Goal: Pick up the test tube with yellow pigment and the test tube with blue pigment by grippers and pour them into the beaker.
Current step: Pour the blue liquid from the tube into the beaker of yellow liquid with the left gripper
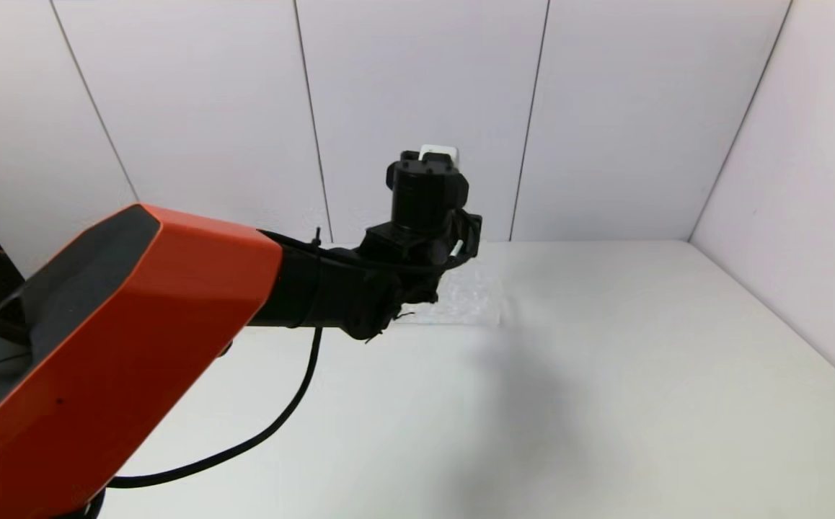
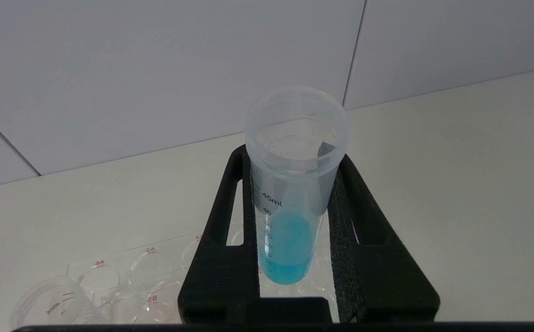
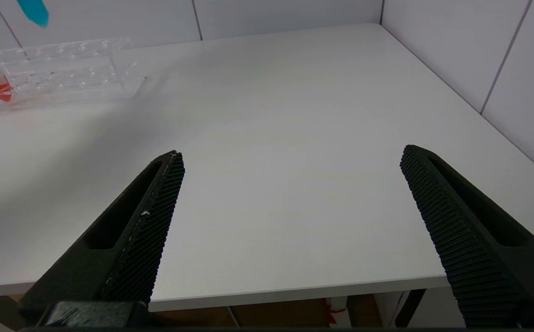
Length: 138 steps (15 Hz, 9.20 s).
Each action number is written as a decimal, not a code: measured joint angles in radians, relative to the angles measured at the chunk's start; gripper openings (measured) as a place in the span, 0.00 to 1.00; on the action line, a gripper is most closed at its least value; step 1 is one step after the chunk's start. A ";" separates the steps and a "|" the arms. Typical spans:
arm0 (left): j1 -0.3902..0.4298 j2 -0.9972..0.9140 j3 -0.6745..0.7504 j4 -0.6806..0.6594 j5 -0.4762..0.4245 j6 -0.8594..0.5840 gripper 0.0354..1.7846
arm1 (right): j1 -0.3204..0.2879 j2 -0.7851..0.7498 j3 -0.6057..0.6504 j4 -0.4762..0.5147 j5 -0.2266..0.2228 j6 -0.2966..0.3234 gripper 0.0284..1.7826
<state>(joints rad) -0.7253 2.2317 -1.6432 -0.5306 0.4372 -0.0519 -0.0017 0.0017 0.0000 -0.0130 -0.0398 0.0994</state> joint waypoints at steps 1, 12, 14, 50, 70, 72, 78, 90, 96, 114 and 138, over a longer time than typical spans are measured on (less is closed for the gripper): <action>0.007 -0.032 0.021 0.021 0.000 0.002 0.24 | 0.000 0.000 0.000 0.000 0.000 0.000 0.96; 0.367 -0.453 0.300 0.181 -0.146 0.001 0.24 | 0.000 0.000 0.000 0.000 0.000 0.000 0.96; 0.477 -0.506 0.341 0.191 -0.214 0.002 0.24 | 0.000 0.000 0.000 0.000 0.000 0.000 0.96; 1.074 -0.410 -0.013 0.770 -0.998 0.520 0.24 | 0.000 0.000 0.000 0.000 0.000 0.000 0.96; 1.036 -0.149 -0.349 1.129 -0.974 1.471 0.24 | 0.000 0.000 0.000 0.000 0.000 0.000 0.96; 1.025 -0.143 -0.349 1.117 -0.973 1.517 0.24 | 0.000 0.000 0.000 0.000 0.000 0.000 0.96; 1.007 -0.122 -0.349 1.117 -0.961 1.604 0.24 | 0.000 0.000 0.000 0.000 0.000 0.000 0.96; 0.988 -0.112 -0.349 1.116 -0.898 1.732 0.24 | 0.000 0.000 0.000 0.000 0.000 0.000 0.96; 0.968 -0.114 -0.349 1.115 -0.859 1.803 0.24 | 0.000 0.000 0.000 0.000 0.000 0.000 0.96; 0.904 -0.115 -0.349 1.127 -0.687 1.832 0.24 | 0.000 0.000 0.000 0.000 0.000 0.000 0.96; 0.892 -0.135 -0.351 1.291 -0.593 1.808 0.24 | 0.000 0.000 0.000 0.000 0.000 0.000 0.96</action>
<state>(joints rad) 0.1664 2.0966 -1.9945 0.7600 -0.1557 1.7560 -0.0017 0.0017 0.0000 -0.0130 -0.0394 0.0994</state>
